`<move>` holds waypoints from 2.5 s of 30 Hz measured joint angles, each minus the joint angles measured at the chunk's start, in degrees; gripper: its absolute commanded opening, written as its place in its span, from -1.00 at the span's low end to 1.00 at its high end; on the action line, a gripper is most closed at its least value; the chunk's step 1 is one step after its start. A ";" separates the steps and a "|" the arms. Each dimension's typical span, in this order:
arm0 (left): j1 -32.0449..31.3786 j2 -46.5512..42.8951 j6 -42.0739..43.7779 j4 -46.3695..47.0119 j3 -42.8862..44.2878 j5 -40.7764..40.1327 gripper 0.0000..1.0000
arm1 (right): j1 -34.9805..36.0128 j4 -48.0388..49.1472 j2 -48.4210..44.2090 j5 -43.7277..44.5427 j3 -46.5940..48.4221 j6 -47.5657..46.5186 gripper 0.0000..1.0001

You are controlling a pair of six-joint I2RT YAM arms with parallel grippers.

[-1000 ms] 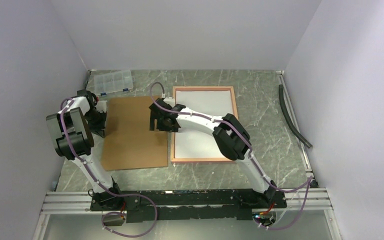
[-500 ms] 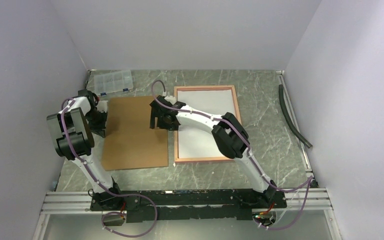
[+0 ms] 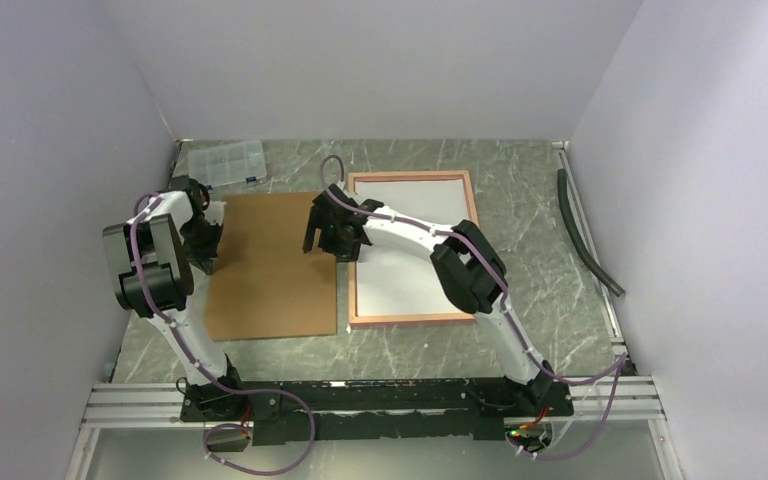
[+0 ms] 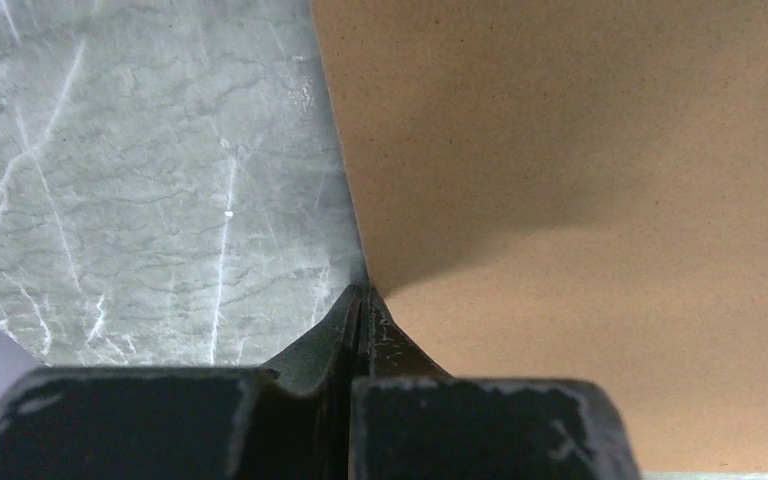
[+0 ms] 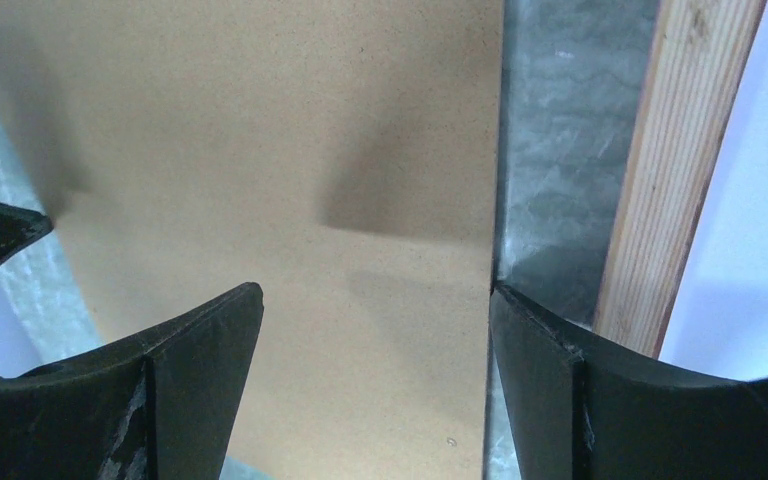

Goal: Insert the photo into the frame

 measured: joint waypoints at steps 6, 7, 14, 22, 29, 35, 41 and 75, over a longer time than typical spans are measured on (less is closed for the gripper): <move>-1.95 0.15 0.04 0.00 -0.02 -2.54 -0.95 | -0.50 3.26 -4.50 -2.86 -6.03 2.29 0.72; -2.36 0.20 0.11 -0.04 -0.02 -2.95 -0.95 | -0.50 3.23 -5.27 -3.23 -6.60 2.54 0.72; -7.21 0.07 0.63 -1.01 0.20 -3.58 -0.95 | -0.52 6.71 -10.78 -4.07 -11.65 3.96 0.71; -14.03 2.10 0.33 -3.69 2.78 2.21 -0.95 | -1.33 13.77 -18.56 -7.34 -20.50 6.75 0.71; -17.86 2.69 0.37 -5.70 4.04 5.99 -0.95 | -4.70 15.06 -22.45 -6.10 -25.57 6.69 0.71; -11.30 2.62 1.64 -10.45 8.92 12.04 -0.87 | -2.80 9.14 -20.35 -1.57 -20.09 2.45 0.71; 3.08 0.11 3.63 -10.25 14.32 12.79 -0.89 | 1.95 3.82 -13.03 3.04 -8.63 -2.25 0.73; 2.58 -0.59 -0.46 3.41 -1.16 10.29 -0.95 | 4.35 -8.83 1.55 11.43 3.78 -5.05 0.96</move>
